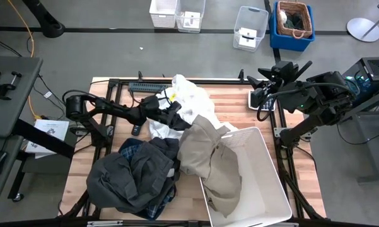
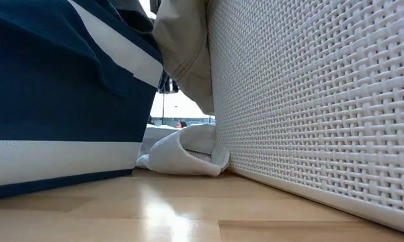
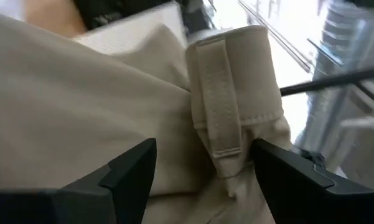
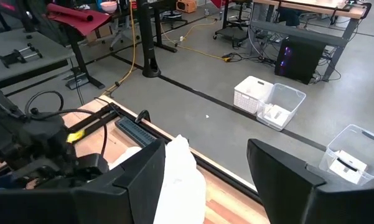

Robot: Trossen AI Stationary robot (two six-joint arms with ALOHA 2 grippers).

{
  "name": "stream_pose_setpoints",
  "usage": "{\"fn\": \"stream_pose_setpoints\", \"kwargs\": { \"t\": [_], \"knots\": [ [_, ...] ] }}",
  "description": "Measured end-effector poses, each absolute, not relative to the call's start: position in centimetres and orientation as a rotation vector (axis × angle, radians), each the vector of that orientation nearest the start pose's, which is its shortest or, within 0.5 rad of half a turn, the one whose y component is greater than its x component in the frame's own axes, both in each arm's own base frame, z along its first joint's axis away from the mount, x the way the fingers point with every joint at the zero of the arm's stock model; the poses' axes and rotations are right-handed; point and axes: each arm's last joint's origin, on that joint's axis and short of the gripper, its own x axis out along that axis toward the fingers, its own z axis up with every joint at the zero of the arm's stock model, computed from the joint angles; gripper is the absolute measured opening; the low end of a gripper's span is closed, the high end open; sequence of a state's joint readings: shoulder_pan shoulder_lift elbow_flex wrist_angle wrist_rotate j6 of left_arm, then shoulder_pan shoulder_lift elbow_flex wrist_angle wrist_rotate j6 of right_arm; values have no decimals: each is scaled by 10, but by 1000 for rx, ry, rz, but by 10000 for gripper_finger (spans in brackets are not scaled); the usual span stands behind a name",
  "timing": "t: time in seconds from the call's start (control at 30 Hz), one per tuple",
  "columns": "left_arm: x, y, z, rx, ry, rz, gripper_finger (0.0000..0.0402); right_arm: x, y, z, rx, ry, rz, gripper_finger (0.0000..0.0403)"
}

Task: Sort clothes
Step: Put brown short into the white laundry organizer

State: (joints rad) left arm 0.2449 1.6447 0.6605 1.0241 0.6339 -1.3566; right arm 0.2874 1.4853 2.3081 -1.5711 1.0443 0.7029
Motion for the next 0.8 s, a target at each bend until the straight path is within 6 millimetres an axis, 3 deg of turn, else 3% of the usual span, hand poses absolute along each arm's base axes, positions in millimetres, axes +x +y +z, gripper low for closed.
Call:
{"fn": "stream_pose_setpoints", "kwargs": {
  "t": [0.17, 0.27, 0.37, 0.5, 0.63, 0.8],
  "knots": [
    [323, 52, 218, -1289, 223, -426, 249, 180, 27, 531, 179, 314, -876, 222],
    [333, 49, 234, -1249, 199, -463, 217, 180, 27, 531, 178, 314, -876, 222],
    [344, 45, 247, -1194, 239, -478, 150, 180, 27, 531, 178, 315, -876, 222],
    [356, 33, 268, -1091, 267, -556, 25, 180, 27, 531, 178, 315, -876, 222],
    [366, 24, 297, -1056, 234, -622, 8, 180, 27, 531, 178, 315, -876, 222],
    [376, 15, 354, -935, 172, -719, 3, 180, 27, 531, 177, 315, -876, 222]
  ]
}}
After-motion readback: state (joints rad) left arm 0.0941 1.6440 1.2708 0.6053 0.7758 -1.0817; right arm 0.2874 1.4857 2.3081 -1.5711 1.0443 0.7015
